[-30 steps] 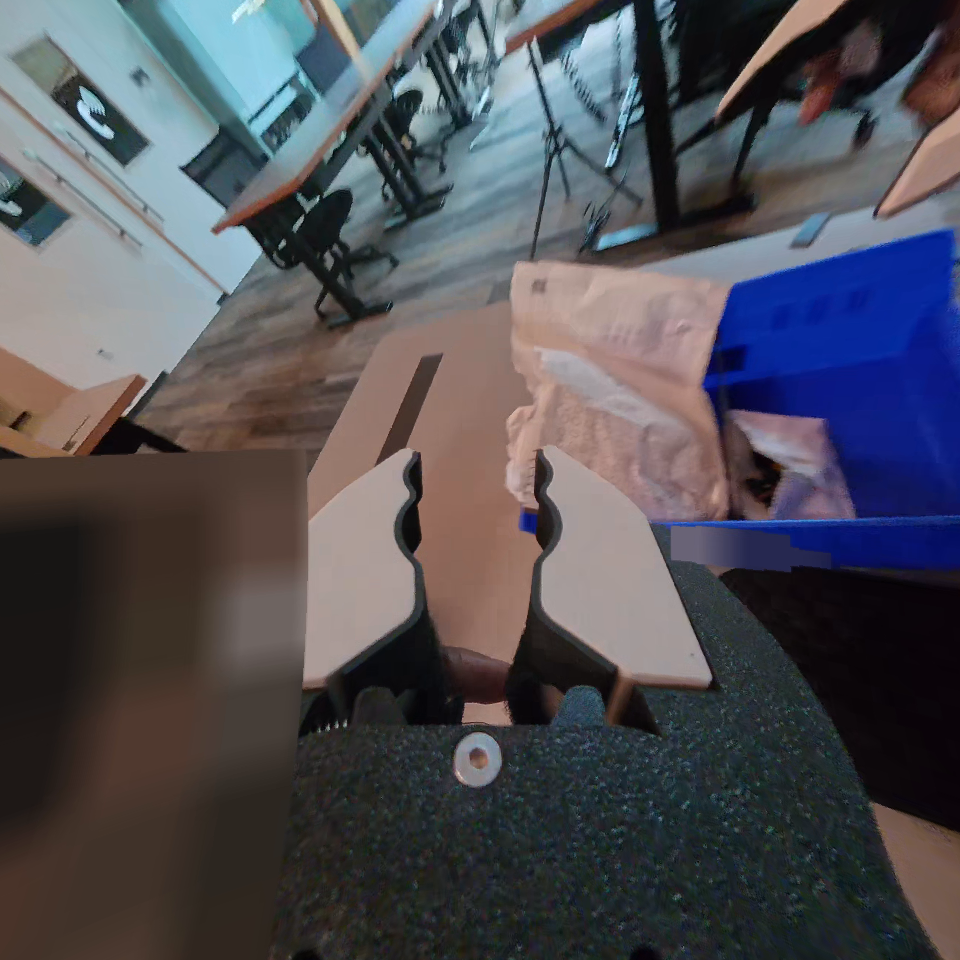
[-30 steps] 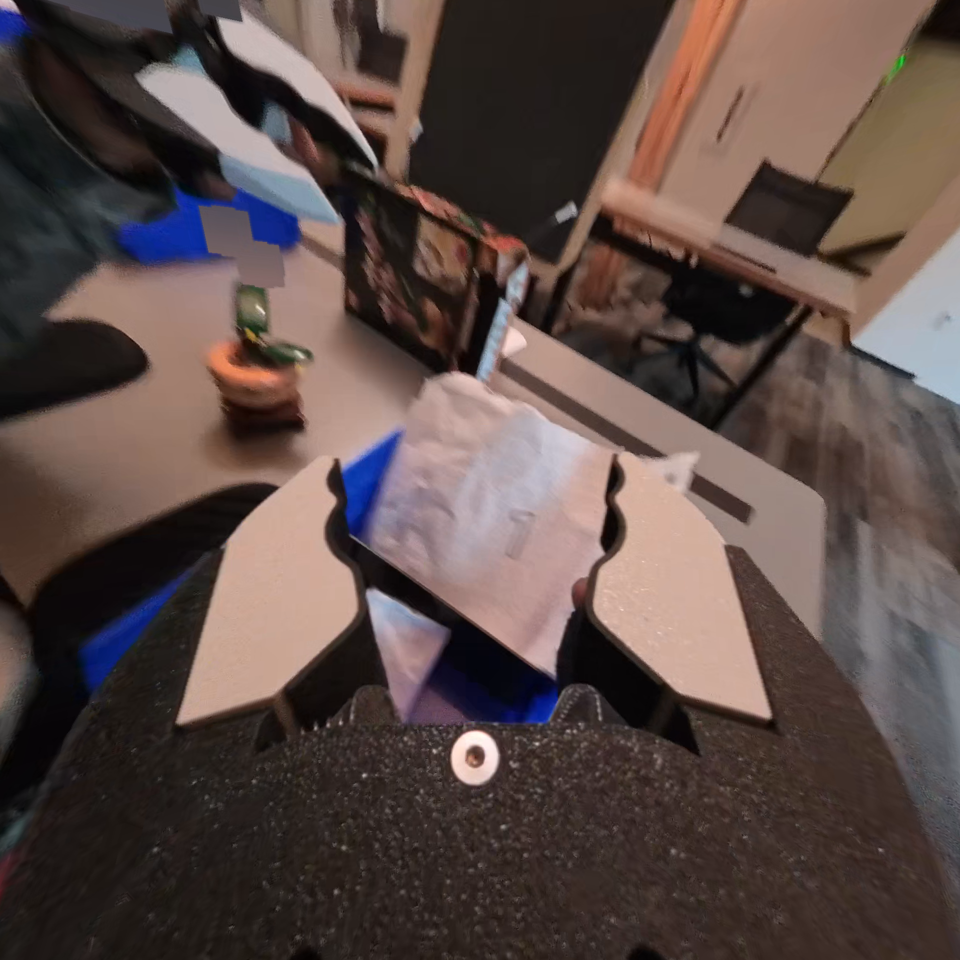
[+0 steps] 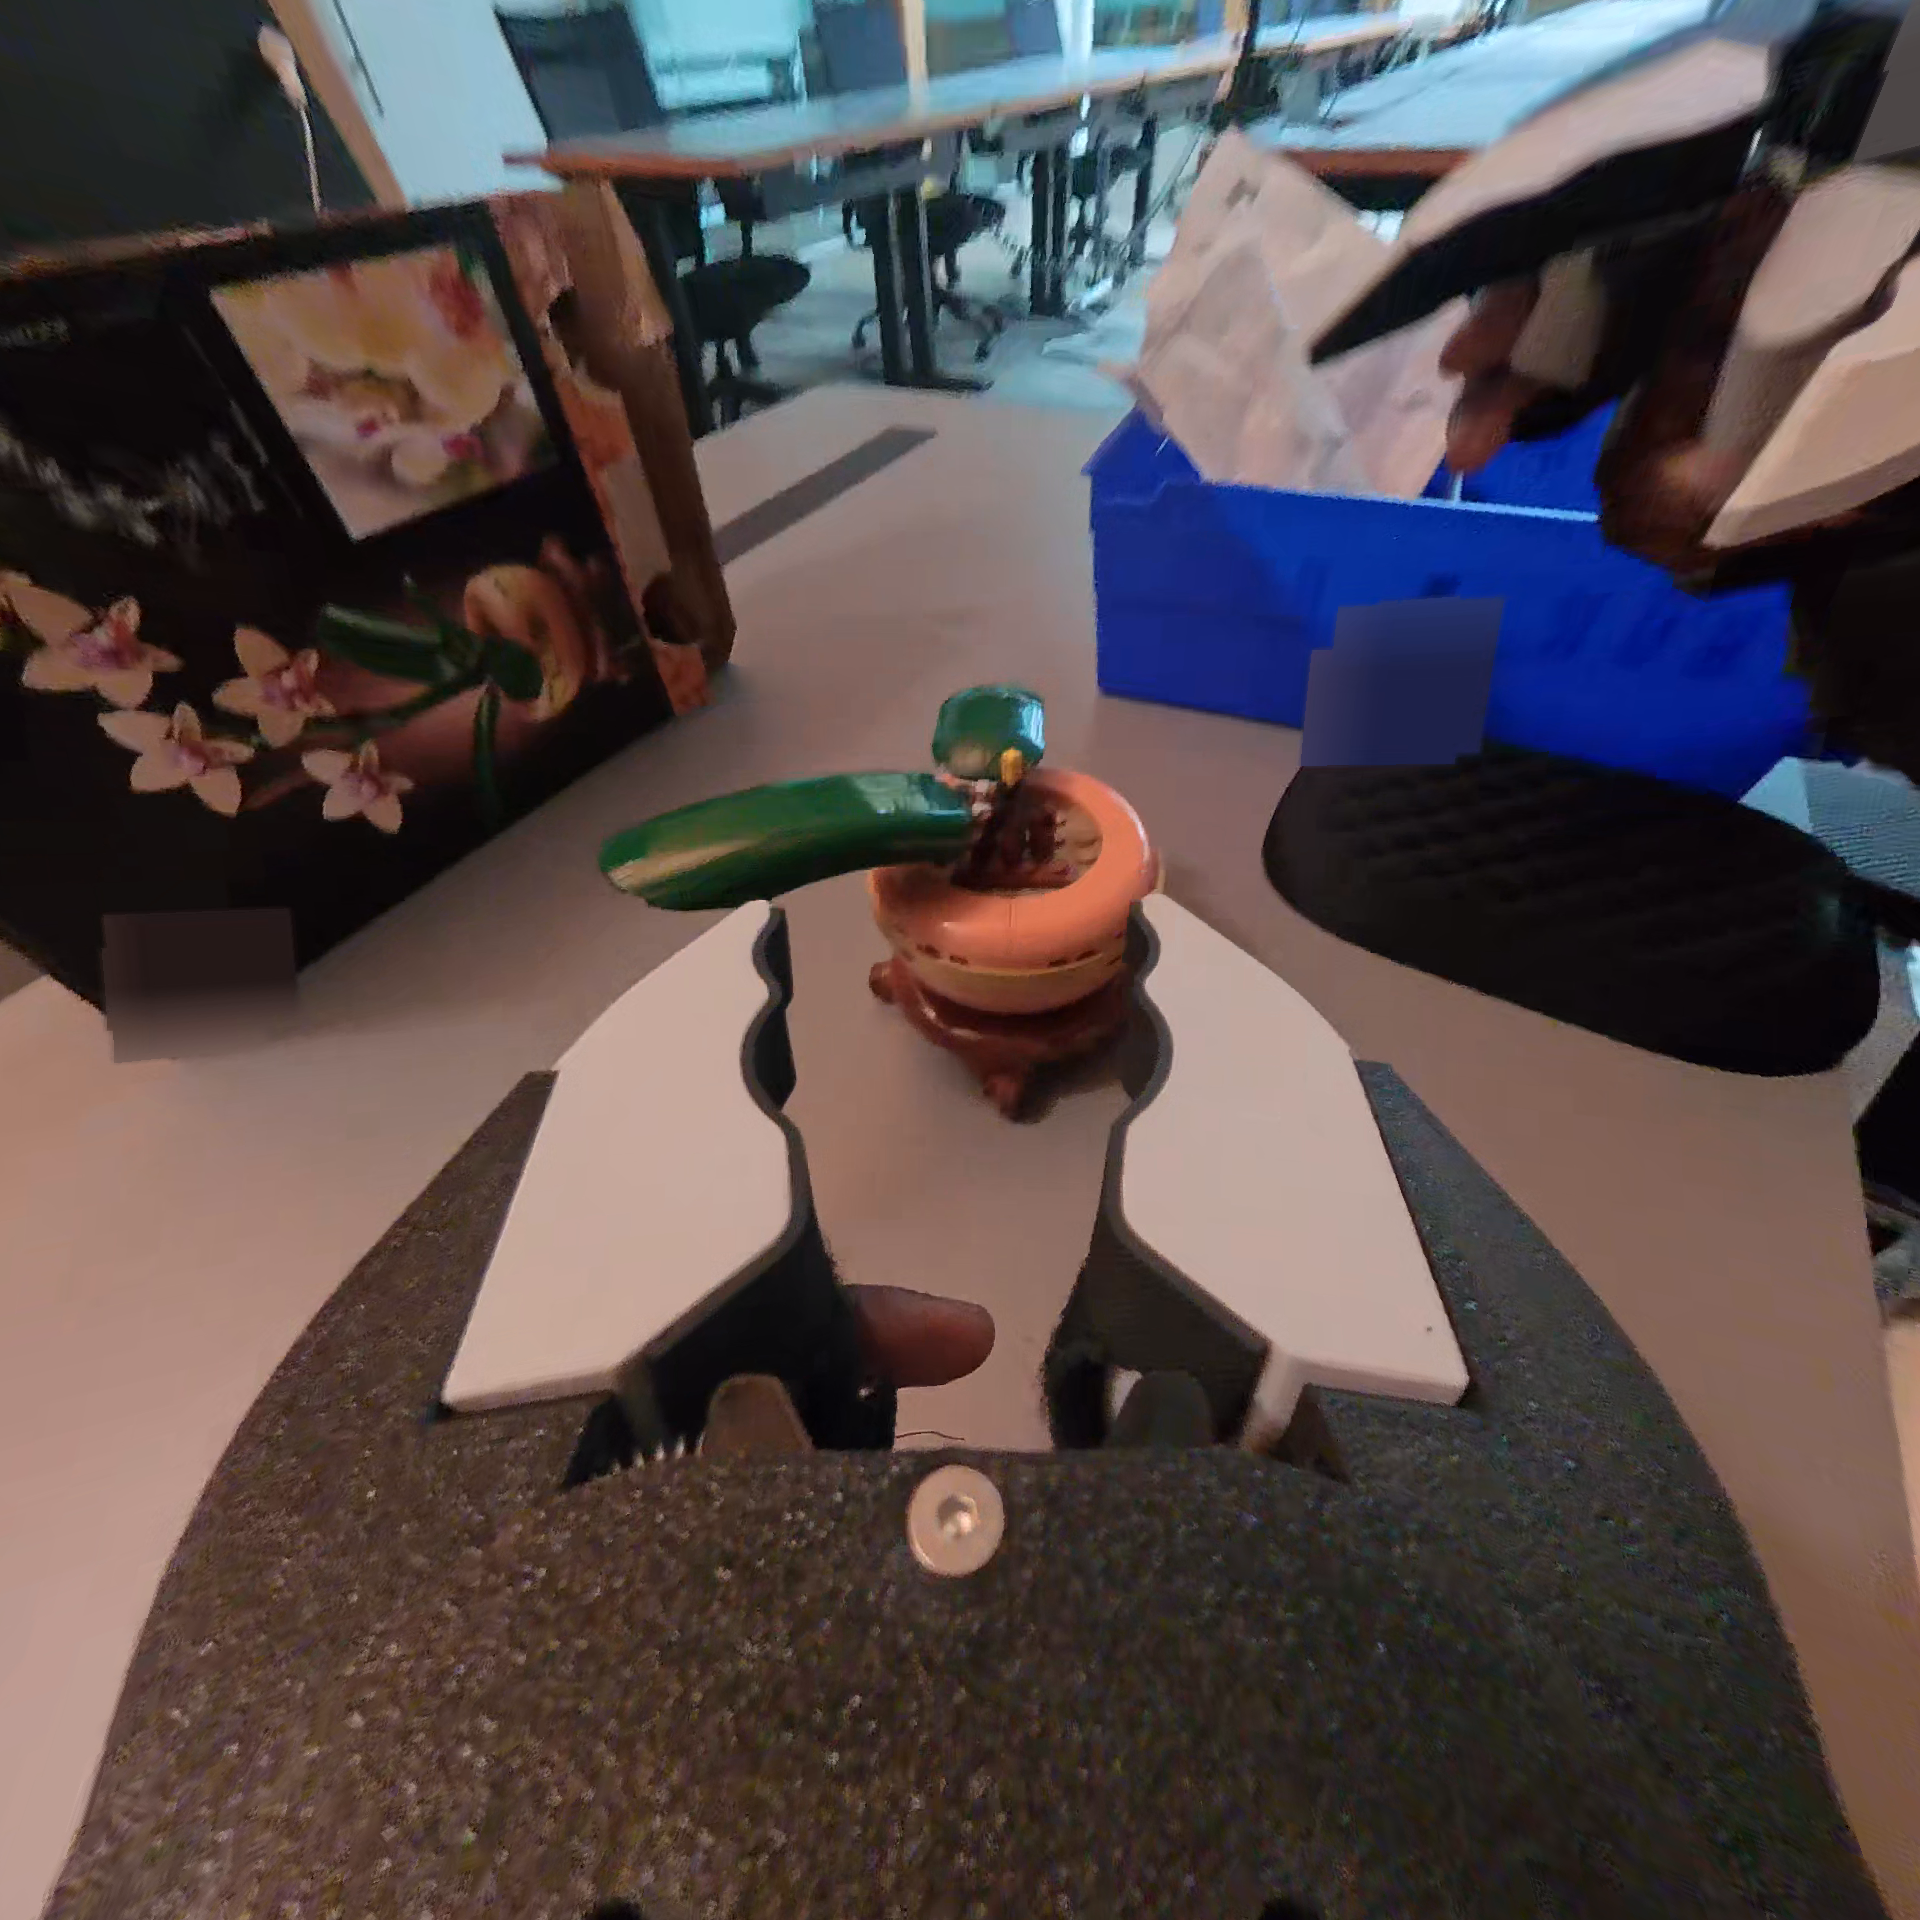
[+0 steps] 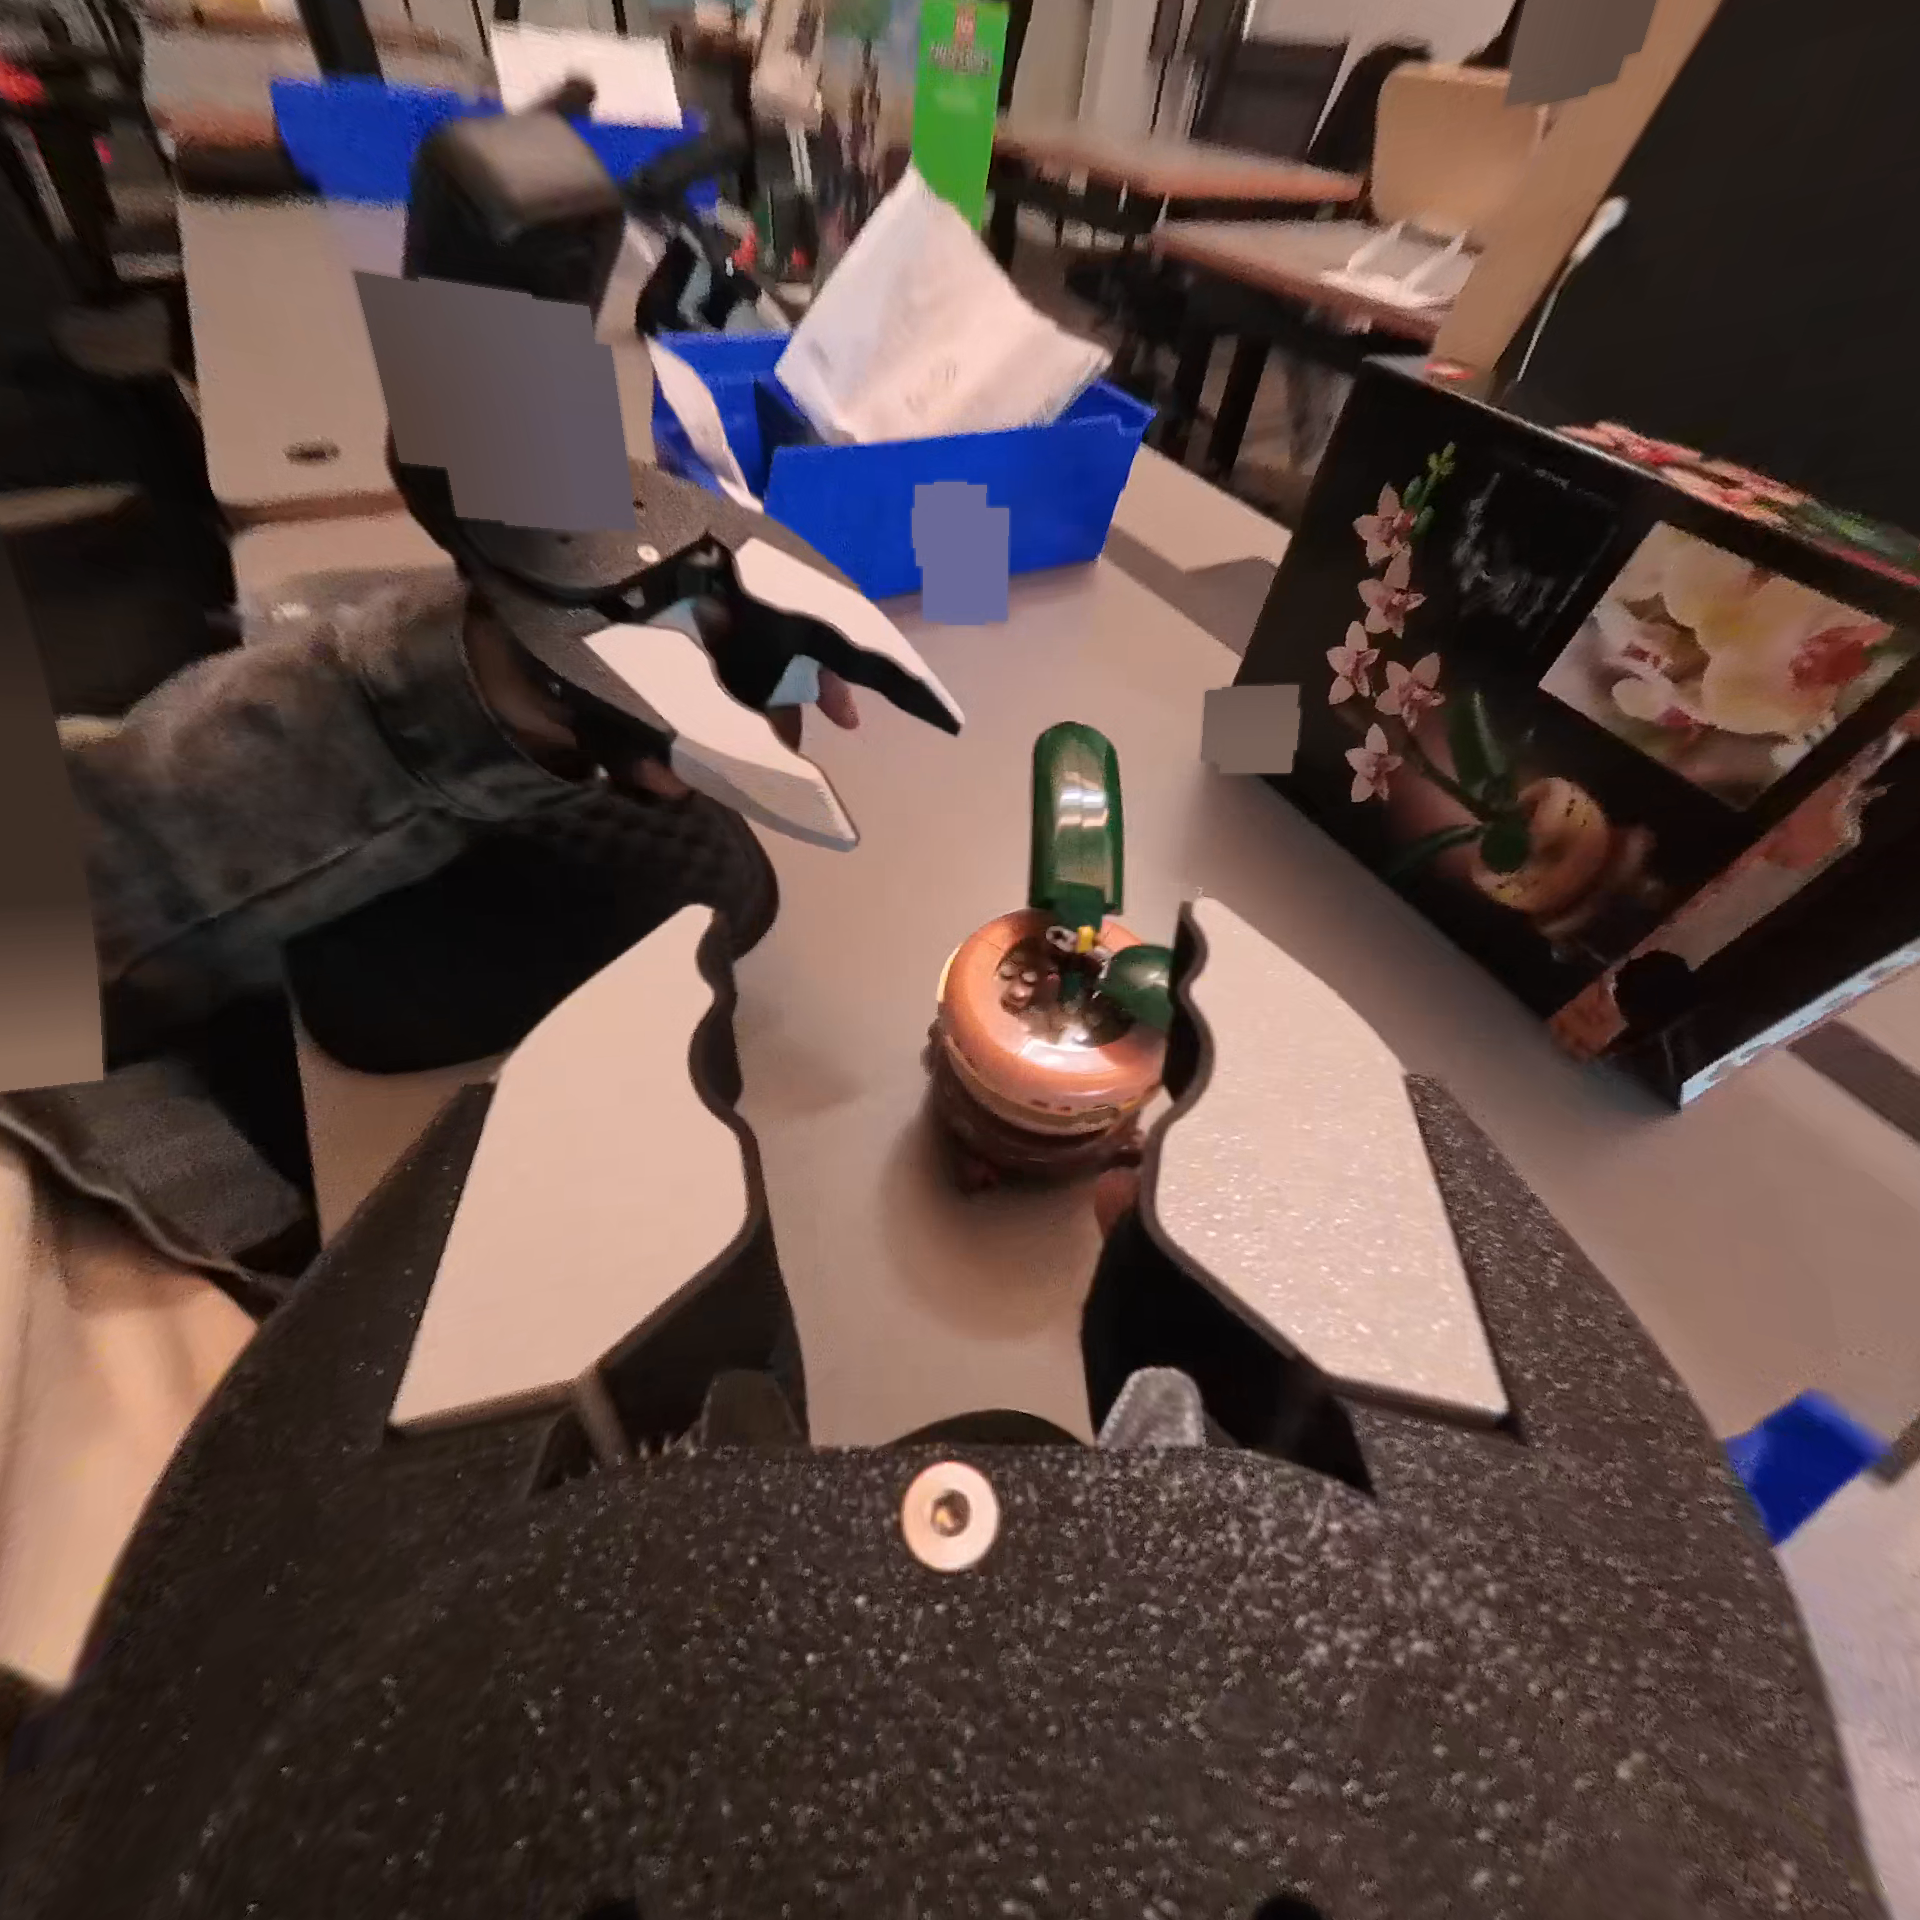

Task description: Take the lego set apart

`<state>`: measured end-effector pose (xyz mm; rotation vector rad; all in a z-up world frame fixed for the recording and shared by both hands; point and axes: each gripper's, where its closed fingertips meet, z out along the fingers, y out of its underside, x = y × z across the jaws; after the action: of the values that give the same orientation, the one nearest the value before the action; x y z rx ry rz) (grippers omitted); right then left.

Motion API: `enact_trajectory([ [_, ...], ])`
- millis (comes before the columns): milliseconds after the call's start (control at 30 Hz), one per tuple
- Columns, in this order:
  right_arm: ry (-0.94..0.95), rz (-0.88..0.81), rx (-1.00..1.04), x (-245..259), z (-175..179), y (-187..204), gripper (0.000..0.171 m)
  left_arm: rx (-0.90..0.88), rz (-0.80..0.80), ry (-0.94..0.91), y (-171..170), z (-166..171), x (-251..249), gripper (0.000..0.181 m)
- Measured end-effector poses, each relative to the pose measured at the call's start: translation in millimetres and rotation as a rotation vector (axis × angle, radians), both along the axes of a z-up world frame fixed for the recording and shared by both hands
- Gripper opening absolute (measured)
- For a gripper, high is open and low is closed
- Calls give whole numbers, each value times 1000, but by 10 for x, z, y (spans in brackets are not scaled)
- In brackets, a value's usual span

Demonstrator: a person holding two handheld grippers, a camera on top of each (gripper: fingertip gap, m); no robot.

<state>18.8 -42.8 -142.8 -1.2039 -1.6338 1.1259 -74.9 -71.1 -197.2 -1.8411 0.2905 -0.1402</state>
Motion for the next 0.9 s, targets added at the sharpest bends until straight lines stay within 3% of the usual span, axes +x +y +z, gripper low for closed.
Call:
enact_trajectory([
  [133, -51, -58, 102, -276, 147, 214, 70, -26, -20, 183, 57, 311, -99, 61],
  [300, -78, -208, -166, -577, -218, 532, 52, -76, -147, 271, 420, 738, -17, 47],
  [400, -138, -258, -276, -581, -584, 688, 59, -200, -269, 350, 542, 557, 34, 49],
  [500, -172, -246, -380, -590, -682, 674, 69, -189, -327, 393, 625, 246, 174, 53],
  [633, -193, -234, -510, -612, -762, 661, 57, -242, -333, 460, 613, -102, 227, 55],
  [733, -204, -190, -648, -646, -797, 612, 49, -213, -327, 464, 667, -181, 241, 51],
  [900, -194, -182, -673, -670, -814, 616, 42, -223, -361, 454, 700, -307, 294, 47],
])
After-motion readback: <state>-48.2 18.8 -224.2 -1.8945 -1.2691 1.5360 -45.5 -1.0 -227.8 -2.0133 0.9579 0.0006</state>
